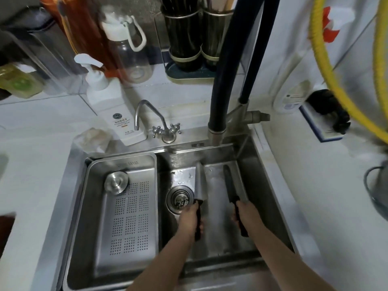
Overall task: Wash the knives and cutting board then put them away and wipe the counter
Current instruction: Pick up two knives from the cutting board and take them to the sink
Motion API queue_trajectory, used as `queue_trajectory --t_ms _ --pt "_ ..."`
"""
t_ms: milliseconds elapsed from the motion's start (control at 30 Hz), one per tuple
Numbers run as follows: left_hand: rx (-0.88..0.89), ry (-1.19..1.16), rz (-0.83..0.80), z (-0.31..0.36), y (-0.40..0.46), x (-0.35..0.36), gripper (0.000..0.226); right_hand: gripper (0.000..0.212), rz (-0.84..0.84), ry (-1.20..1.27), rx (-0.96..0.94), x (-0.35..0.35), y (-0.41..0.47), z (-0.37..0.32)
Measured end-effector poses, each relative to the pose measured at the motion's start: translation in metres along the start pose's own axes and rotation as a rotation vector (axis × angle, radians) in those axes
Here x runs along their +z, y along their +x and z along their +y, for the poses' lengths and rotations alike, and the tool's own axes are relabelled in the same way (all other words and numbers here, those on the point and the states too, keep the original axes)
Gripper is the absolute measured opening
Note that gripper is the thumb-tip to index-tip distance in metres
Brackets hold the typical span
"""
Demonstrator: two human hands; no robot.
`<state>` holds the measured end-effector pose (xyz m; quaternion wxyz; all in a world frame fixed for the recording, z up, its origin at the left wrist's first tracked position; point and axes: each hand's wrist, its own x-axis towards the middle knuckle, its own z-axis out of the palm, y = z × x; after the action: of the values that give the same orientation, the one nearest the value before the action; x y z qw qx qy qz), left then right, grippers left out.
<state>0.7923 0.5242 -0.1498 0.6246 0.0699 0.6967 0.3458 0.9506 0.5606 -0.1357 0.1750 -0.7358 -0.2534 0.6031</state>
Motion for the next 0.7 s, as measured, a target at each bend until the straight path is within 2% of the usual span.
queue_trajectory --t_ms 133,300,400,500,567,700 --pt "-0.014 0.054 0.012 -0.015 0.023 0.006 0.025 0.018 0.074 -0.207 -0.084 0.012 0.029 0.018" --pt "-0.023 0.205 -0.032 -0.032 0.045 0.000 0.022 0.043 0.104 -0.202 -0.061 0.025 0.042 0.035" --pt "-0.055 0.280 -0.104 -0.046 0.056 -0.003 0.014 0.035 0.073 -0.259 -0.019 0.029 0.052 0.045" --pt "-0.056 0.320 -0.101 -0.054 0.066 -0.003 0.010 0.018 0.116 -0.333 0.003 0.028 0.061 0.055" --pt "-0.042 0.353 -0.087 -0.056 0.072 -0.001 0.004 0.020 0.128 -0.379 0.019 0.028 0.067 0.057" --pt "-0.048 0.401 -0.051 -0.062 0.079 0.004 0.012 0.030 0.093 -0.439 0.035 0.032 0.078 0.058"
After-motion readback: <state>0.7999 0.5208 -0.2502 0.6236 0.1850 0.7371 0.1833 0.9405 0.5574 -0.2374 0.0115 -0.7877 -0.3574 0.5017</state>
